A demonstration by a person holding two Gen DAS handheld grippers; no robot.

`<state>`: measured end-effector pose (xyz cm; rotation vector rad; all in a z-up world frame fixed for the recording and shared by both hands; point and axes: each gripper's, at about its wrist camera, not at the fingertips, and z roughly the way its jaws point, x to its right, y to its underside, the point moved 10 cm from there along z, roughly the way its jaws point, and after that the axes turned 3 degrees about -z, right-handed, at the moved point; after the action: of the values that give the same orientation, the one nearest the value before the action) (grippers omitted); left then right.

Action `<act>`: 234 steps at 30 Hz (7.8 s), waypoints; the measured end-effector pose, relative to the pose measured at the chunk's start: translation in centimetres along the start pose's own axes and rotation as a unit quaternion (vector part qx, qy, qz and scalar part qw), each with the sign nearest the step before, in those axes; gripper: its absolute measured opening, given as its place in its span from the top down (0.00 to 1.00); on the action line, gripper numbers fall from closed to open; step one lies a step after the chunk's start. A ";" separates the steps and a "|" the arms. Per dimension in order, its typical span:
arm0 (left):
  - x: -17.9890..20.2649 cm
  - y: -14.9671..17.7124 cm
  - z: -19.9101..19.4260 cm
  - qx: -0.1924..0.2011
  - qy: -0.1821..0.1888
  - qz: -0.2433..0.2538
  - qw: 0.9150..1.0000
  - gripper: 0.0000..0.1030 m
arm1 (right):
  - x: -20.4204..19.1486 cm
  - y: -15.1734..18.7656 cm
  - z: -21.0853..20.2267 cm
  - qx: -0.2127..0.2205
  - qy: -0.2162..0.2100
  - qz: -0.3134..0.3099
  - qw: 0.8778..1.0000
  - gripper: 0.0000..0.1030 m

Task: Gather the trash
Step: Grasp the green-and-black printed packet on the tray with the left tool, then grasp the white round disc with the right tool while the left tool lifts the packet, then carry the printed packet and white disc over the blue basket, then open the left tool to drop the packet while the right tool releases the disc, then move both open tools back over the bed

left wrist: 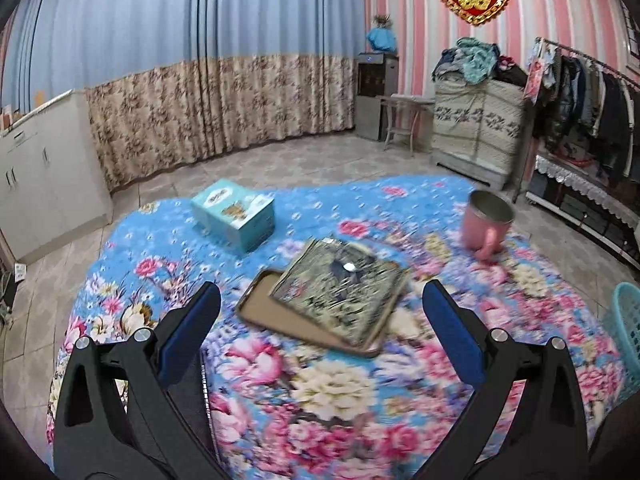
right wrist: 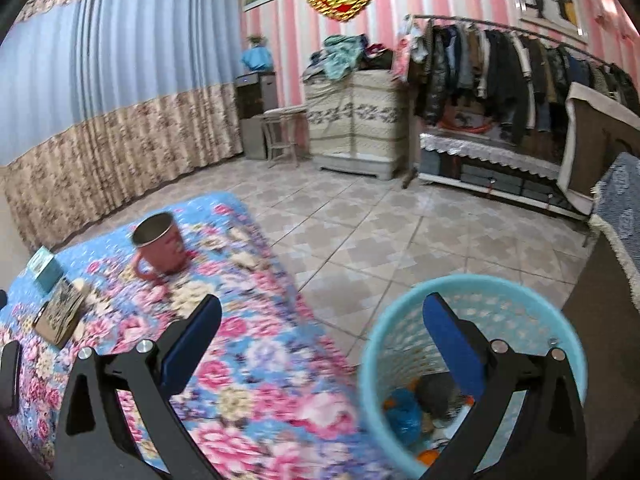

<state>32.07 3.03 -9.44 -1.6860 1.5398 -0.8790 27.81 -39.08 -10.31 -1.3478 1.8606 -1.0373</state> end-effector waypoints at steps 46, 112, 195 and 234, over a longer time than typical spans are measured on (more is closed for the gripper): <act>-0.2 1.3 7.5 -0.112 0.068 0.008 0.991 0.90 | -12.8 2.2 4.0 -0.053 -0.081 -0.071 0.993 0.04; 27.7 0.5 -7.4 -0.011 0.299 0.130 0.945 0.93 | 10.7 -1.0 -7.6 0.004 0.052 -0.011 0.999 0.41; 38.6 3.0 -7.2 0.024 0.264 0.194 0.945 0.05 | 19.8 4.7 0.3 -0.053 0.084 0.096 0.990 0.40; 6.8 3.0 -19.5 0.075 0.076 0.036 0.994 0.05 | -5.9 2.3 -17.4 0.054 -0.104 -0.013 0.993 0.04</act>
<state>14.54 -4.77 -1.17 -1.4758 1.5825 -1.0788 14.00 -28.82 -3.33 -1.3641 1.6162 -0.9556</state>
